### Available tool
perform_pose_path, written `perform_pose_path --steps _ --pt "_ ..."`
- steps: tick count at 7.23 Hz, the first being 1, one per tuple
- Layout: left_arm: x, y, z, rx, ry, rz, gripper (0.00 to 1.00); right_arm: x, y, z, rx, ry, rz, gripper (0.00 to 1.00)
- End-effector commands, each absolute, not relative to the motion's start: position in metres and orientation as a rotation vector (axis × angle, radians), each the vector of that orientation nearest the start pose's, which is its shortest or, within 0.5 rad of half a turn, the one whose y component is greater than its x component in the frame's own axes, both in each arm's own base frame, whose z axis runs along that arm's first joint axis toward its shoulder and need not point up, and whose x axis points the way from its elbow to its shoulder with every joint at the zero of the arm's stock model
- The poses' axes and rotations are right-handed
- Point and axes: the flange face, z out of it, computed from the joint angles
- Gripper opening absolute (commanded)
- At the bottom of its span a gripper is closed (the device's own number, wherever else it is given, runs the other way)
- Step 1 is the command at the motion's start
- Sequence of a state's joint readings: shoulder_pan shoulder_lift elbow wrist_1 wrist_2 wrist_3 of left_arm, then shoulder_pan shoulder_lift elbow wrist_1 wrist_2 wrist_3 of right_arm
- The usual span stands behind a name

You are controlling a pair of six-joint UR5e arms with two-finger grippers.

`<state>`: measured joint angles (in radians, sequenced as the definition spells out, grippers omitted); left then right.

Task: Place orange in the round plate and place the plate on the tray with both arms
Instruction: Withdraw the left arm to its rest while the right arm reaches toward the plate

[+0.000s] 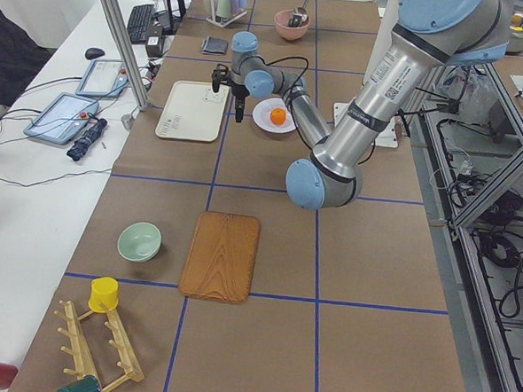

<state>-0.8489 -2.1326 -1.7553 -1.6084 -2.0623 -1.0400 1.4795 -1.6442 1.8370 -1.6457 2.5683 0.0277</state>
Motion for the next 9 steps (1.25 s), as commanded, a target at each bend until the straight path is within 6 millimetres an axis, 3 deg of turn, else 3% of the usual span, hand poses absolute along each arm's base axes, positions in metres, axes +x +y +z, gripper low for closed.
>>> perform_pose_path --steps 1,2,5,6,7,8,9 --pt "0.308 -0.566 0.282 0.145 0.867 -0.073 0.98 -0.048 -0.500 0.483 0.005 -1.156 -0.139 1.00" --pt "0.278 -0.576 0.304 0.153 0.849 -0.065 0.98 -0.077 -0.517 0.441 -0.024 -1.220 -0.154 1.00" --pt "0.177 -0.606 0.385 0.210 0.739 0.000 0.98 -0.200 -0.574 0.312 -0.057 -1.165 -0.179 1.00" --pt "0.171 -0.611 0.395 0.199 0.729 -0.013 0.98 -0.234 -0.570 0.291 -0.052 -1.133 -0.146 1.00" --pt "0.167 -0.616 0.405 0.181 0.720 -0.037 0.98 -0.275 -0.553 0.278 -0.044 -1.140 -0.059 1.00" --pt "0.152 -0.620 0.407 0.192 0.716 -0.052 0.98 -0.331 -0.523 0.273 0.014 -1.176 0.071 1.00" --pt "0.138 -0.623 0.407 0.206 0.716 -0.071 0.98 -0.375 -0.498 0.288 0.031 -1.244 0.163 1.00"
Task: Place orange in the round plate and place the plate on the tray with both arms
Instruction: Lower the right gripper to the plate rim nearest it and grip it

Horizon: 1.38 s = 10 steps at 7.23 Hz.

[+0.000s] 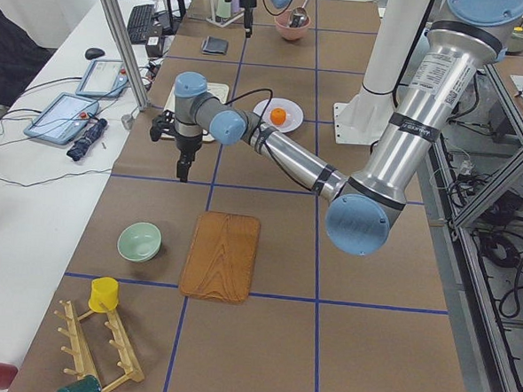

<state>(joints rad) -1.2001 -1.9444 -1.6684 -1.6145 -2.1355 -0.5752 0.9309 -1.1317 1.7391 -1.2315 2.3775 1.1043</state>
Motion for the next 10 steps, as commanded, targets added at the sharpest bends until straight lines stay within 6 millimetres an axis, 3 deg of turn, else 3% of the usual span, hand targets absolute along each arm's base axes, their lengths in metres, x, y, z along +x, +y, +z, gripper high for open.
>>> perform_pose_path --steps 1,2,4,6,7,10 --pt "0.128 -0.625 0.411 0.211 0.707 -0.081 0.98 -0.406 -0.483 0.303 0.038 -1.326 0.174 1.00" --pt "0.127 -0.627 0.425 0.191 0.697 -0.089 0.98 -0.426 -0.470 0.313 0.029 -1.377 0.207 1.00" --pt "0.122 -0.627 0.424 0.198 0.694 -0.096 0.98 -0.441 -0.456 0.321 0.044 -1.423 0.218 1.00" --pt "0.114 -0.629 0.425 0.201 0.691 -0.109 0.98 -0.454 -0.447 0.356 0.020 -1.564 0.285 1.00" --pt "0.114 -0.629 0.425 0.201 0.691 -0.109 0.98 -0.464 -0.438 0.362 0.029 -1.587 0.286 1.00" --pt "0.116 -0.630 0.429 0.194 0.689 -0.110 0.98 -0.494 -0.410 0.351 0.055 -1.616 0.298 1.00"
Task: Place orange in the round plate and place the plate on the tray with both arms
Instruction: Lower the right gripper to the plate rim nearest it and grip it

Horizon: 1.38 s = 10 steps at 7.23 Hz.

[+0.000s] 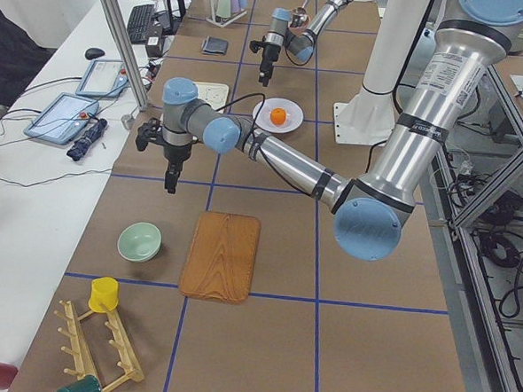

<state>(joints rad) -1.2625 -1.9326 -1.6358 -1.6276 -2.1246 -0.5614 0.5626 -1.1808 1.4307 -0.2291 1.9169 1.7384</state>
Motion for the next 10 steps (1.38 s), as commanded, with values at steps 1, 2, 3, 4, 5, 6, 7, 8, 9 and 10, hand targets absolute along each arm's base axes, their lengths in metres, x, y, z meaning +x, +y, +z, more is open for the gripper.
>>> perform_pose_path --steps 1,2,3,4,5,6,7,8,9,10 --pt "0.117 -0.632 0.431 0.188 0.687 -0.110 0.98 -0.499 -0.398 0.354 0.068 -1.657 0.293 1.00" --pt "0.118 -0.633 0.433 0.185 0.686 -0.111 0.98 -0.505 -0.388 0.356 0.078 -1.670 0.302 1.00" --pt "0.118 -0.633 0.435 0.181 0.684 -0.112 0.98 -0.509 -0.383 0.357 0.064 -1.666 0.299 1.00" --pt "0.118 -0.635 0.437 0.177 0.682 -0.114 0.98 -0.512 -0.380 0.360 0.059 -1.654 0.295 1.00" --pt "0.119 -0.635 0.436 0.178 0.683 -0.112 0.98 -0.517 -0.373 0.363 0.045 -1.648 0.288 1.00" --pt "0.119 -0.635 0.436 0.176 0.682 -0.112 0.98 -0.520 -0.368 0.364 0.039 -1.647 0.284 1.00" --pt "0.119 -0.635 0.436 0.178 0.683 -0.112 0.98 -0.522 -0.366 0.363 0.037 -1.648 0.281 1.00" --pt "0.119 -0.635 0.436 0.178 0.683 -0.112 0.98 -0.531 -0.367 0.368 0.043 -1.638 0.291 1.00" --pt "0.119 -0.635 0.436 0.176 0.682 -0.112 0.98 -0.534 -0.365 0.366 0.049 -1.642 0.299 1.00" --pt "0.119 -0.635 0.440 0.171 0.680 -0.114 0.98 -0.535 -0.365 0.365 0.048 -1.645 0.297 1.00"
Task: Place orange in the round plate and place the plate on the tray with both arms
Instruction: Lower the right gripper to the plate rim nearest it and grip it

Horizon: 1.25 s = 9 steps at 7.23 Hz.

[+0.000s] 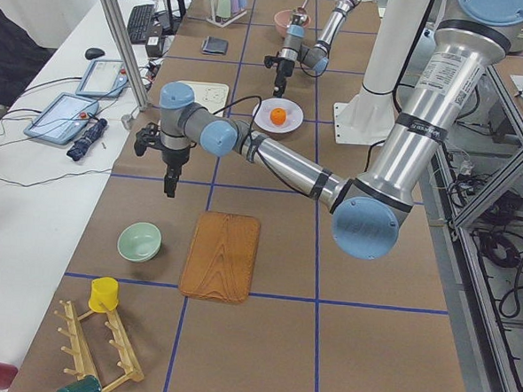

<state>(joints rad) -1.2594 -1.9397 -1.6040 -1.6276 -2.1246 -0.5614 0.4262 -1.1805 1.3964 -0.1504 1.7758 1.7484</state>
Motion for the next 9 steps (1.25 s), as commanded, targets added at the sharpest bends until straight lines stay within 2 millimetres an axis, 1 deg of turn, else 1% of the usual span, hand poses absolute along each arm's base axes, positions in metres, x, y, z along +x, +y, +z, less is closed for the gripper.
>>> perform_pose_path --steps 1,5,7,9 --pt "0.119 -0.635 0.441 0.169 0.679 -0.114 0.98 -0.536 -0.365 0.361 0.049 -1.649 0.298 1.00" --pt "0.119 -0.635 0.443 0.169 0.679 -0.114 0.98 -0.545 -0.354 0.359 0.045 -1.651 0.304 1.00" --pt "0.119 -0.634 0.445 0.167 0.678 -0.115 0.98 -0.555 -0.354 0.346 0.029 -1.663 0.313 1.00" --pt "0.119 -0.634 0.447 0.164 0.677 -0.116 0.98 -0.563 -0.351 0.351 0.027 -1.647 0.319 1.00"
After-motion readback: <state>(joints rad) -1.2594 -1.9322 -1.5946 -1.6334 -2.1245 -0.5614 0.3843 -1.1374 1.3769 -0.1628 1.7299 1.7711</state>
